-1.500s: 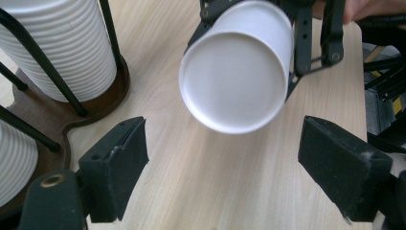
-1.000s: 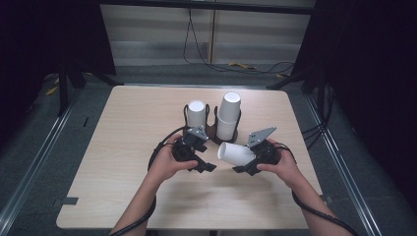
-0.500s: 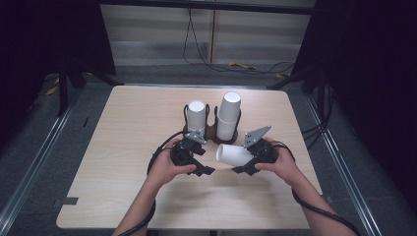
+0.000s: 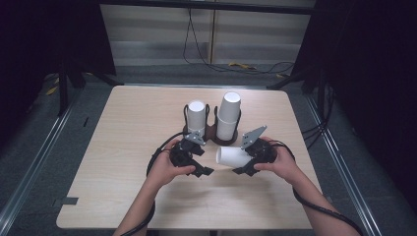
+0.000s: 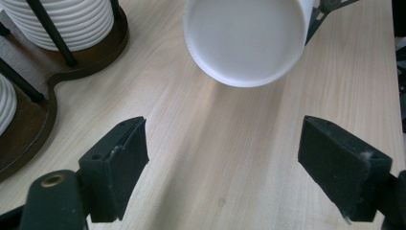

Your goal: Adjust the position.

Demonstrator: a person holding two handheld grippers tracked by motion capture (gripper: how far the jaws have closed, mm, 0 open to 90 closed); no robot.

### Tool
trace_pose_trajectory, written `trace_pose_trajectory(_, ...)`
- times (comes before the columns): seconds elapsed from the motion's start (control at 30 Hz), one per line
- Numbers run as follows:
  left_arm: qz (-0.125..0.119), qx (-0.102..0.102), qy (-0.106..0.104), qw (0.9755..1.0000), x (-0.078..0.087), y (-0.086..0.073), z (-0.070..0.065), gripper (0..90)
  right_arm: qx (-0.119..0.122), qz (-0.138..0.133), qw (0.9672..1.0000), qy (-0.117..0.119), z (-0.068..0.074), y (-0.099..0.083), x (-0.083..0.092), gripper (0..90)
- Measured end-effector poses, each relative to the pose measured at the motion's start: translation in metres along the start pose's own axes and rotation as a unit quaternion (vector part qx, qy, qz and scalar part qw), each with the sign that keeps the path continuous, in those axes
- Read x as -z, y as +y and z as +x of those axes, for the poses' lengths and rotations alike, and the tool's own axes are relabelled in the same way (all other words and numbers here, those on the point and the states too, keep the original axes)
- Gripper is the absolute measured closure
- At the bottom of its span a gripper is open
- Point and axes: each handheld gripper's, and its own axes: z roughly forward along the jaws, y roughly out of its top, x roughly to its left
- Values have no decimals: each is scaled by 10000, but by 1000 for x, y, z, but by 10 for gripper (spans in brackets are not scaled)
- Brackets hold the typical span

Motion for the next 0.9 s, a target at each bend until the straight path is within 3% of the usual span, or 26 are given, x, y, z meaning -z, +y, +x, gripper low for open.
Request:
trace_pose_trajectory(0.43, 90, -47, -7, 9999, -2, 0, -1, 174, 50, 233, 9997, 63, 1, 5, -2, 193)
trace_pose_trajectory(0.9, 57, -62, -26, 10000, -1, -1, -1, 178, 262, 570, 9979, 129, 1, 15, -4, 193)
